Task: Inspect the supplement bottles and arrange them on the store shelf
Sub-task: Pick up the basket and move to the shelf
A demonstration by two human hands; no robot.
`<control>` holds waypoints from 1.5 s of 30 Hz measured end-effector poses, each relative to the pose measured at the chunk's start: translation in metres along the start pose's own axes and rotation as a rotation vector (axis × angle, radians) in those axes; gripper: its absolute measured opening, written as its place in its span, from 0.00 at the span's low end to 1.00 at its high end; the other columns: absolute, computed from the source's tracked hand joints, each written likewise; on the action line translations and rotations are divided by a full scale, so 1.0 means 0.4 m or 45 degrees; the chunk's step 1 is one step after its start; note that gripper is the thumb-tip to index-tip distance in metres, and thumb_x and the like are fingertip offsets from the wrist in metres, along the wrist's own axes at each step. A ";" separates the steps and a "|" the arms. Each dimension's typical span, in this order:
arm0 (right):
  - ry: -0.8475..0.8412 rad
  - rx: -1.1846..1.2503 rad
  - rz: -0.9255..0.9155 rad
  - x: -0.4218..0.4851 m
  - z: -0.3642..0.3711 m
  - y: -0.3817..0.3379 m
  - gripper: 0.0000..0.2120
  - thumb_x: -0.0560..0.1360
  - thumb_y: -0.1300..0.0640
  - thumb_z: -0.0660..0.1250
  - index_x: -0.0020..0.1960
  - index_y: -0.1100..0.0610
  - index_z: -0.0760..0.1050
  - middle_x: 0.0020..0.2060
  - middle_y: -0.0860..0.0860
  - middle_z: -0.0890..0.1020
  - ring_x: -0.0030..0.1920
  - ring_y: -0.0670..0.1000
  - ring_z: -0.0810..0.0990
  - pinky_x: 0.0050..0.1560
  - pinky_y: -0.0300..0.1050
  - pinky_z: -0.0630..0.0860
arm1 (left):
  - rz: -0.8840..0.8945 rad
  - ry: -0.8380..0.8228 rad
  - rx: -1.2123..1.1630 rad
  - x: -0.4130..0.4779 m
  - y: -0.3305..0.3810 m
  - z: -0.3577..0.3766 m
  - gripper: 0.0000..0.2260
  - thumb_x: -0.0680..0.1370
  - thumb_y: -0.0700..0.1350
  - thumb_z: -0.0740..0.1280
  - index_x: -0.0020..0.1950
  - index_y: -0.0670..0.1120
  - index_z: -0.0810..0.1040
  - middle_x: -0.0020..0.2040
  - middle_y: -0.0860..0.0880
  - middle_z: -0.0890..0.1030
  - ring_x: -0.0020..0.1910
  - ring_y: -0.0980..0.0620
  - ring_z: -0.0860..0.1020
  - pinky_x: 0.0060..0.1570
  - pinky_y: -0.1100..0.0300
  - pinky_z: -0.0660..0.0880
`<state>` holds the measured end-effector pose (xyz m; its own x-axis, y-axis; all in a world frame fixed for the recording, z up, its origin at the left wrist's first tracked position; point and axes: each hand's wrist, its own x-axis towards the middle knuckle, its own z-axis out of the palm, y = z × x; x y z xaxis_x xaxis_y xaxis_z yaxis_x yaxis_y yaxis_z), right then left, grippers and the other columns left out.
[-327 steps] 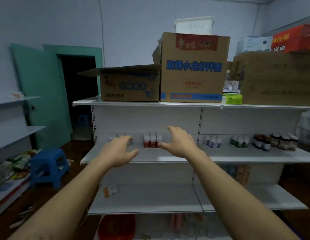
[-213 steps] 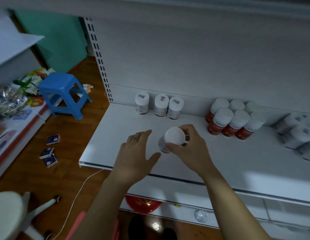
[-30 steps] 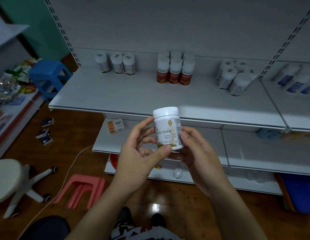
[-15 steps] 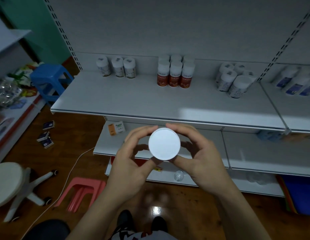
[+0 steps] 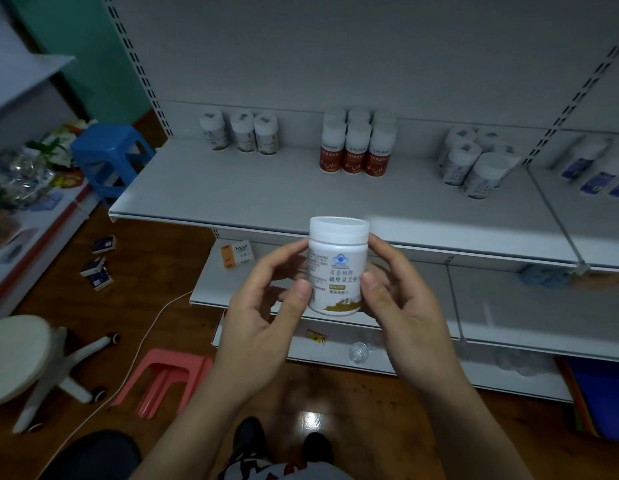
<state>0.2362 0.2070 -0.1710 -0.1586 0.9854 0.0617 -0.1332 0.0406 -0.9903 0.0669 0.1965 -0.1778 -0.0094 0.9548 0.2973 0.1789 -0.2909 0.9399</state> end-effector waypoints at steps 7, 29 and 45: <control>-0.025 -0.017 0.056 0.012 -0.003 -0.007 0.22 0.75 0.51 0.62 0.68 0.52 0.72 0.54 0.44 0.84 0.55 0.45 0.82 0.51 0.37 0.78 | -0.090 -0.123 -0.115 -0.008 0.010 0.025 0.23 0.78 0.45 0.67 0.71 0.56 0.68 0.65 0.61 0.76 0.64 0.59 0.75 0.53 0.69 0.75; 0.035 -0.159 -0.100 0.093 0.118 0.013 0.26 0.65 0.66 0.75 0.55 0.43 0.76 0.60 0.42 0.81 0.65 0.47 0.76 0.65 0.45 0.75 | -0.123 -0.019 0.016 0.083 -0.065 -0.099 0.30 0.67 0.31 0.76 0.57 0.61 0.73 0.57 0.71 0.76 0.62 0.67 0.73 0.51 0.73 0.74; 0.404 -0.095 0.197 0.238 0.325 0.007 0.11 0.76 0.61 0.67 0.56 0.51 0.80 0.44 0.49 0.86 0.43 0.48 0.84 0.43 0.46 0.82 | -0.210 -0.091 -0.358 0.218 -0.164 -0.283 0.27 0.68 0.68 0.70 0.65 0.60 0.74 0.50 0.55 0.82 0.45 0.60 0.80 0.41 0.67 0.75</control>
<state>0.0934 0.2793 -0.1516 0.1416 0.9826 -0.1198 -0.0580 -0.1125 -0.9920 -0.0570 0.2918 -0.1944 0.0553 0.9895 0.1338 -0.0980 -0.1280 0.9869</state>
